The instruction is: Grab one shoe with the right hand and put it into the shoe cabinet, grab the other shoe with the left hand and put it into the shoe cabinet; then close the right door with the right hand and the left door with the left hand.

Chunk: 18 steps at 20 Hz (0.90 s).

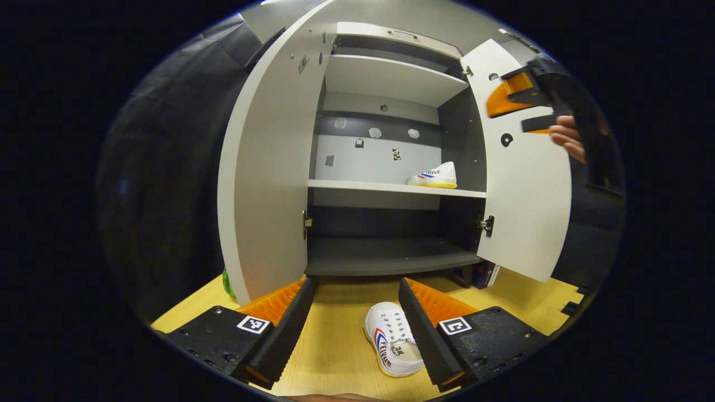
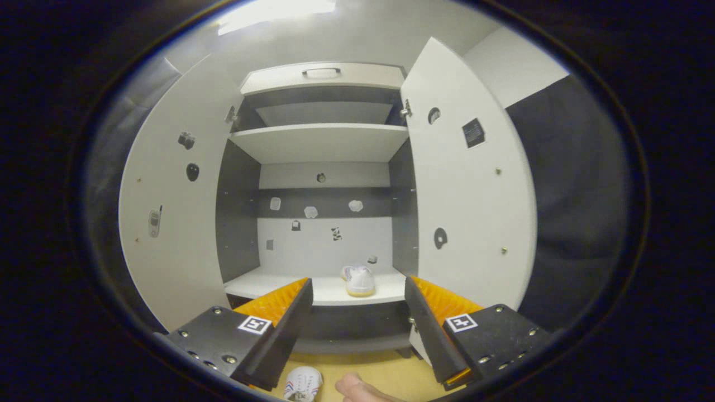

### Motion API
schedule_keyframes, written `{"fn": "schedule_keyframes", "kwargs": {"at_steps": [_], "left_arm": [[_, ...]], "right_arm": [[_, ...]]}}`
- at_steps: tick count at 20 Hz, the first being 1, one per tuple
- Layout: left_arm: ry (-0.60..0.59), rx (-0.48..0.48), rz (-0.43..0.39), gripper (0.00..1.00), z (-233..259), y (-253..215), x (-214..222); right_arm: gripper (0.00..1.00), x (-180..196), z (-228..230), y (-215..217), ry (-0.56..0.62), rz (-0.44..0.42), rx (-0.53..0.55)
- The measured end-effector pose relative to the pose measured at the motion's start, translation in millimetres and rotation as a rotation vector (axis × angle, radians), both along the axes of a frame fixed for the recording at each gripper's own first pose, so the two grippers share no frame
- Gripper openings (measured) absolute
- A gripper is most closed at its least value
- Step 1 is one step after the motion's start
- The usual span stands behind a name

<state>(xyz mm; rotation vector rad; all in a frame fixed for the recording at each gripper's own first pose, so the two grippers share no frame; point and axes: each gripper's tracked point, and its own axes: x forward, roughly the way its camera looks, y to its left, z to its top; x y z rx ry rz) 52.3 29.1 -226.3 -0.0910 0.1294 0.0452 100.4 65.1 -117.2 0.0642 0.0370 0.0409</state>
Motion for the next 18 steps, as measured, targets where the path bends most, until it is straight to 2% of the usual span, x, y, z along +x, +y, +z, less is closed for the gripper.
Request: {"fn": "schedule_keyframes", "kwargs": {"at_steps": [2,5,9,11,14,18], "left_arm": [[0.033,-0.025,-0.005,0.95,-19,-2,10],[0.111,-0.025,-0.013,0.95,-51,-8,26],[0.219,-0.012,-0.031,0.95,-94,-22,38],[0.272,-0.009,-0.045,0.95,-116,-31,42],[0.392,0.028,-0.081,0.95,-152,-40,48],[0.493,0.044,-0.067,0.95,-180,-34,49]], "right_arm": [[0.98,-38,-14,-8,0.019,-0.017,-0.004],[0.97,-85,-32,-7,0.011,0.011,-0.003],[0.97,-130,-51,2,0.024,0.085,0.088],[0.98,-138,-55,2,0.033,0.116,0.098],[0.98,-138,-50,-16,0.020,0.072,0.057],[0.98,-143,-39,-27,-0.015,0.067,0.074]]}}
